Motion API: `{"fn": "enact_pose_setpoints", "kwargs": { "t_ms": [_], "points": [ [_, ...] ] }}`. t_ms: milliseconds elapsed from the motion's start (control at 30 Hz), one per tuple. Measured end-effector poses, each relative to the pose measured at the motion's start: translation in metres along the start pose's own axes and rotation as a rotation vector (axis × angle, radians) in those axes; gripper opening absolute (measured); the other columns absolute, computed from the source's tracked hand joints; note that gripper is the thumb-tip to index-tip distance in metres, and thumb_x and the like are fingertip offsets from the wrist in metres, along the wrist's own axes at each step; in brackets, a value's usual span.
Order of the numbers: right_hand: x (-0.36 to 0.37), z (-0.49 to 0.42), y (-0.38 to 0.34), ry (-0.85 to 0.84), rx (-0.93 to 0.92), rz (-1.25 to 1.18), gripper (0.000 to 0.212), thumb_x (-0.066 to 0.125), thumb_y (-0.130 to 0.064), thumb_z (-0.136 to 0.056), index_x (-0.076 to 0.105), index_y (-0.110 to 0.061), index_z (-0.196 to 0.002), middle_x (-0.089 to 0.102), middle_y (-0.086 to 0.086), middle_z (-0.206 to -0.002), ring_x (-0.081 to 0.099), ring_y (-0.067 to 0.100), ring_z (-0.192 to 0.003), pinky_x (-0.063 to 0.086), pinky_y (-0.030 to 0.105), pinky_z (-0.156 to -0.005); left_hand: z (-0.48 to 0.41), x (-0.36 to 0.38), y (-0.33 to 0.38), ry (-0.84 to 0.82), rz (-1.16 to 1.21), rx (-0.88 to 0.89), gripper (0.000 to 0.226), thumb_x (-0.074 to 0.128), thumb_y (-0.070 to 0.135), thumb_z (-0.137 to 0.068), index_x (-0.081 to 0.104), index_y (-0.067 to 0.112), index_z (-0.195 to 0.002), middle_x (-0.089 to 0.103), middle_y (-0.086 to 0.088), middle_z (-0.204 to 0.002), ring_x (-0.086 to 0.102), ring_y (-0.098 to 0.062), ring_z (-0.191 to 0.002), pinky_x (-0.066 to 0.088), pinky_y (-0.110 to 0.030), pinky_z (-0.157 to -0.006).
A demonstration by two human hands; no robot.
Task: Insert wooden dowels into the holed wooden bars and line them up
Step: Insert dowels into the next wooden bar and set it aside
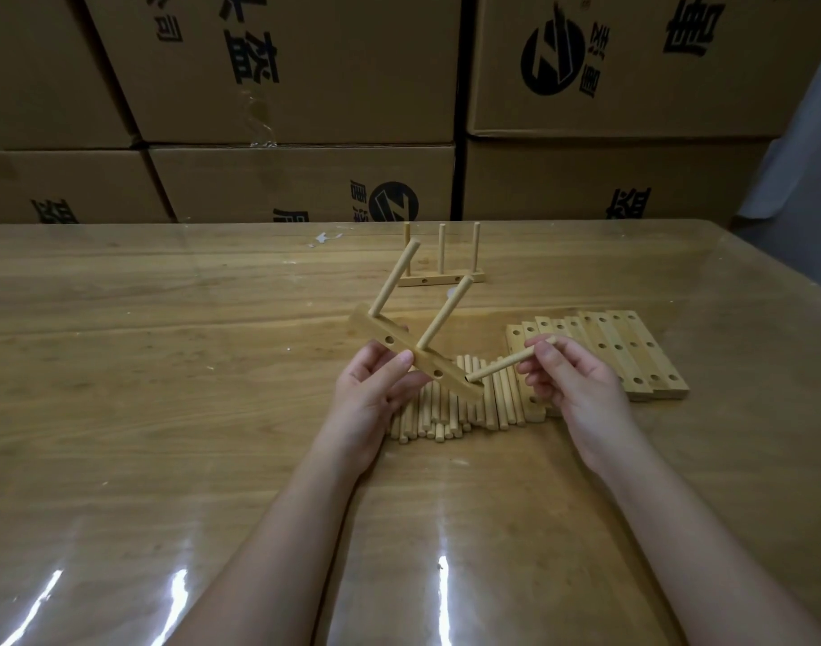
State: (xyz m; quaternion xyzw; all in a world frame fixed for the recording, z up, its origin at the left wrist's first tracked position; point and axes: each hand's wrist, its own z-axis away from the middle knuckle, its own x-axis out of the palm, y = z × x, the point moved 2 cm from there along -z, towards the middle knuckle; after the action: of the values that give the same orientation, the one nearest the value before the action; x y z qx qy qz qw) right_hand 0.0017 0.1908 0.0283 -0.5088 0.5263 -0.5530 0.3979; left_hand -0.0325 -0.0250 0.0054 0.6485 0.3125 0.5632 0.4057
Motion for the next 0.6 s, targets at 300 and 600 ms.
{"fn": "enact_pose_setpoints", "kwargs": {
  "t_ms": [300, 600],
  "points": [
    [0.0024, -0.0008, 0.0008, 0.006, -0.088, 0.138, 0.012, 0.055, -0.025, -0.091, 0.067, -0.024, -0.089, 0.067, -0.011, -0.079, 0.063, 0.004, -0.069, 0.051, 0.016, -0.064, 0.0035, 0.0021, 0.0009, 0.097, -0.045, -0.029, 0.087, 0.07, 0.023, -0.07, 0.031, -0.006, -0.142, 0.041, -0.028, -0.143, 0.069, -0.011, -0.068, 0.055, -0.029, -0.08],
    [0.0046, 0.0024, -0.0025, -0.044, -0.215, 0.257, 0.012, 0.053, -0.022, -0.092, 0.064, -0.021, -0.088, 0.062, -0.015, -0.072, 0.059, -0.001, -0.065, 0.049, 0.011, -0.066, 0.0047, 0.0036, 0.0018, 0.045, -0.125, -0.012, 0.068, 0.069, 0.02, -0.072, 0.045, -0.008, -0.129, 0.07, -0.003, -0.092, 0.068, -0.01, -0.063, 0.056, -0.025, -0.071]
  ]
}}
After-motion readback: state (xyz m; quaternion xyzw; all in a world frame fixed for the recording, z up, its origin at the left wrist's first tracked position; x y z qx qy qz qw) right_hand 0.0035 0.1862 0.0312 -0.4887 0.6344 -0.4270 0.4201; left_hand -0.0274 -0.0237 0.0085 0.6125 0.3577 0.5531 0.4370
